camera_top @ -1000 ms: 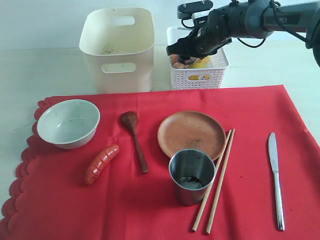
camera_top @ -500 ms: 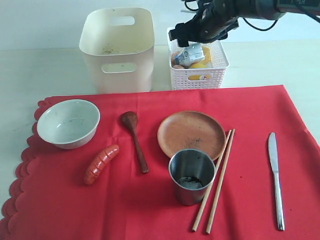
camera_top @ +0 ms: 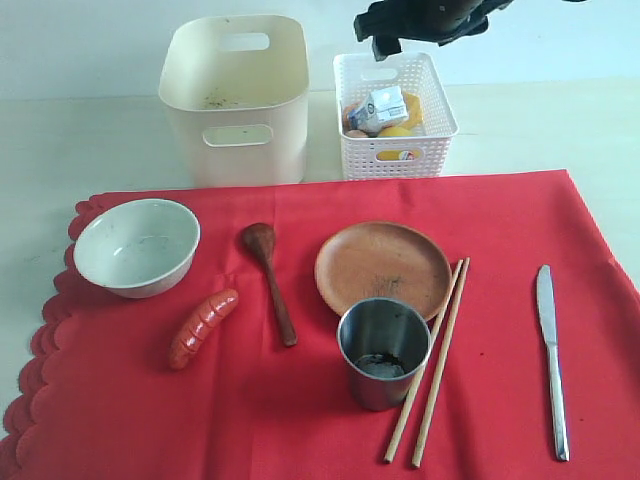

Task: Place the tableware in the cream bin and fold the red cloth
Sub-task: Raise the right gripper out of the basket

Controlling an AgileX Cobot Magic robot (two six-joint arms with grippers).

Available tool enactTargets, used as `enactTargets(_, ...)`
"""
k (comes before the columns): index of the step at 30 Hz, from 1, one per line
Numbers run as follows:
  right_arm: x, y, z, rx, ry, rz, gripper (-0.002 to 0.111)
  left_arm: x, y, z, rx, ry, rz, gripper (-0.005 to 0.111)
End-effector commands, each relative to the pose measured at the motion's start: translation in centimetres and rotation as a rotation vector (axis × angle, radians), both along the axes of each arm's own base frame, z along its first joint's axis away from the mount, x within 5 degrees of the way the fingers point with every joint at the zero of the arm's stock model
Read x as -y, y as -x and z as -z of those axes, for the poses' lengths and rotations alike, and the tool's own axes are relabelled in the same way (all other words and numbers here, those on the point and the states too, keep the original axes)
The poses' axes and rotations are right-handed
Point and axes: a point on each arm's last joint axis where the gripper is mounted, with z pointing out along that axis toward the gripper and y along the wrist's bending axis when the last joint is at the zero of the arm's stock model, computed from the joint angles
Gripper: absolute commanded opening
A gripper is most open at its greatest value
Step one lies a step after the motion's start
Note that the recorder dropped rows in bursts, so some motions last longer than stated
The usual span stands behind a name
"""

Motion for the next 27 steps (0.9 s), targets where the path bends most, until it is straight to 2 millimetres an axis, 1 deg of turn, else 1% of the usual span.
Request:
enactTargets(1, 0.3, 1.2, -2.5, -0.015, 0.000, -0.021, 0.076, 0.0, 0.0, 0.0, 0.011, 0.011, -0.002, 0.000)
enactTargets(12, 1.0, 3.7, -6.0, -0.066, -0.021, -0.011, 0.076, 0.0, 0.0, 0.0, 0.011, 0.011, -0.002, 0.000)
enactTargets(18, 0.8, 5.0, -7.6, -0.092, -0.062, -0.062, 0.076, 0.0, 0.0, 0.0, 0.011, 0.011, -0.002, 0.000)
enactTargets(27, -0.1, 7.1, -9.3, -0.161, -0.169, -0.170, 0.076, 0.0, 0.0, 0.0, 0.011, 0.011, -0.002, 0.000)
